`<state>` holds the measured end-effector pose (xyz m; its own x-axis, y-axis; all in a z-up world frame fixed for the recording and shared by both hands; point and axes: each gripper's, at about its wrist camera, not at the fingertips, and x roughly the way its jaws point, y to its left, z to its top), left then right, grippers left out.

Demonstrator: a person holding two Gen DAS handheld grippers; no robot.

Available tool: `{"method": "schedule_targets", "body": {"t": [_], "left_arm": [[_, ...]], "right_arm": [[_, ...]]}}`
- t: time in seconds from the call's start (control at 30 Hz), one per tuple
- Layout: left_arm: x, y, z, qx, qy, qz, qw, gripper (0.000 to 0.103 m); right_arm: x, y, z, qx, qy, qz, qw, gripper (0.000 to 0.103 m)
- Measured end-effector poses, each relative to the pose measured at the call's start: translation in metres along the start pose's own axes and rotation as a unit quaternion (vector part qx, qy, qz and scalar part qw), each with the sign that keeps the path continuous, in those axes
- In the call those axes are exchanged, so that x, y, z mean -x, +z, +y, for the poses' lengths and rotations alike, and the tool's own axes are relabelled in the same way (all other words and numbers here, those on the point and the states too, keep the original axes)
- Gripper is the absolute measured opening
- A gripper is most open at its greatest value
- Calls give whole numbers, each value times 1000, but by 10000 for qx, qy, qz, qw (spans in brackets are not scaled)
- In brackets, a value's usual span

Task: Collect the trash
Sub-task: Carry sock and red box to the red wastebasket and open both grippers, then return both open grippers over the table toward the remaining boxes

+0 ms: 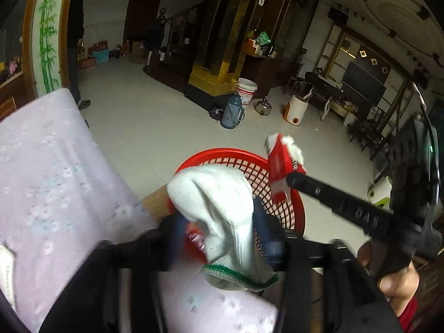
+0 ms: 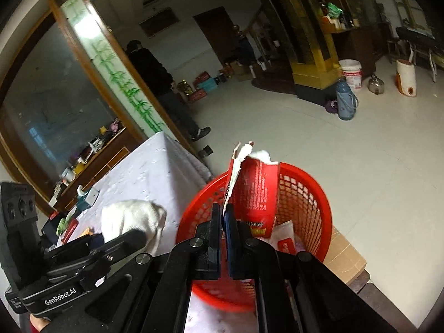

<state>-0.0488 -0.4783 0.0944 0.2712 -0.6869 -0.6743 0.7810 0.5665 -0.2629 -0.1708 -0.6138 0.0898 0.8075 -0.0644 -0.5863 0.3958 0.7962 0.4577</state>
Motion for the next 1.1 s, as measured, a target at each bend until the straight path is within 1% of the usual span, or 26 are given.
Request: {"method": "schedule_targets", "body": {"t": [0.03, 0.07, 0.1, 0.13, 0.23, 0.3, 0.33, 0.37, 0.4, 0.47, 0.53, 0.6, 0.67, 0.77, 0.83, 0.97, 1.07, 1.1], "left_arm": [[-6, 2, 1, 72, -37, 30, 10000, 66], [-8, 3, 3, 119, -25, 37, 9999, 66], [-7, 3, 2, 112, -1, 47, 9999, 66], [-4, 2, 2, 73, 32, 43, 10000, 66], [15, -8, 10, 147, 313, -35, 9994, 66], [31, -16, 17, 208, 374, -77, 9991, 66], [40, -20, 20, 223, 468, -106, 9986, 66], [51, -27, 24, 214, 647, -143, 9976, 66], [57, -28, 27, 200, 737, -166, 9969, 66], [78, -42, 35, 212, 959, -213, 9949, 66], [96, -53, 46, 265, 1095, -247, 9933, 66], [119, -67, 58, 311, 1204, -308, 9918, 66], [143, -85, 71, 346, 1435, -374, 9883, 66], [173, -109, 87, 460, 1697, -443, 9834, 66], [196, -128, 101, 599, 1847, -517, 9796, 66], [237, -166, 136, 933, 2032, -564, 9730, 66], [264, -196, 159, 1220, 2256, -604, 9647, 66], [270, -202, 165, 1270, 2343, -612, 9619, 66]], "right_arm": [[-4, 1, -3, -5, -59, 38, 10000, 7], [-6, 2, -5, -16, -87, 58, 9999, 17], [-6, 2, -8, -80, -132, 36, 9999, 30], [-3, 1, -10, -118, -173, -30, 9998, 33], [3, -4, -3, 31, -180, -90, 9998, 34], [5, -9, 2, 37, -59, -62, 10000, 34], [5, -12, 8, 78, 8, -32, 10000, 34], [4, -15, 14, 136, 53, -12, 9999, 34], [5, -20, 25, 221, 89, 5, 9997, 35], [3, -31, 48, 446, 207, 95, 9987, 36], [1, -46, 78, 767, 350, 228, 9962, 41], [0, -60, 104, 1049, 450, 305, 9930, 49], [-3, -78, 133, 1324, 550, 402, 9889, 52], [-6, -103, 165, 1627, 728, 568, 9823, 52], [-9, -123, 189, 1885, 813, 637, 9766, 52], [-14, -157, 234, 2285, 1069, 851, 9639, 52], [-18, -185, 271, 2654, 1252, 1000, 9507, 52], [-19, -190, 279, 2696, 1310, 1035, 9484, 52]]}}
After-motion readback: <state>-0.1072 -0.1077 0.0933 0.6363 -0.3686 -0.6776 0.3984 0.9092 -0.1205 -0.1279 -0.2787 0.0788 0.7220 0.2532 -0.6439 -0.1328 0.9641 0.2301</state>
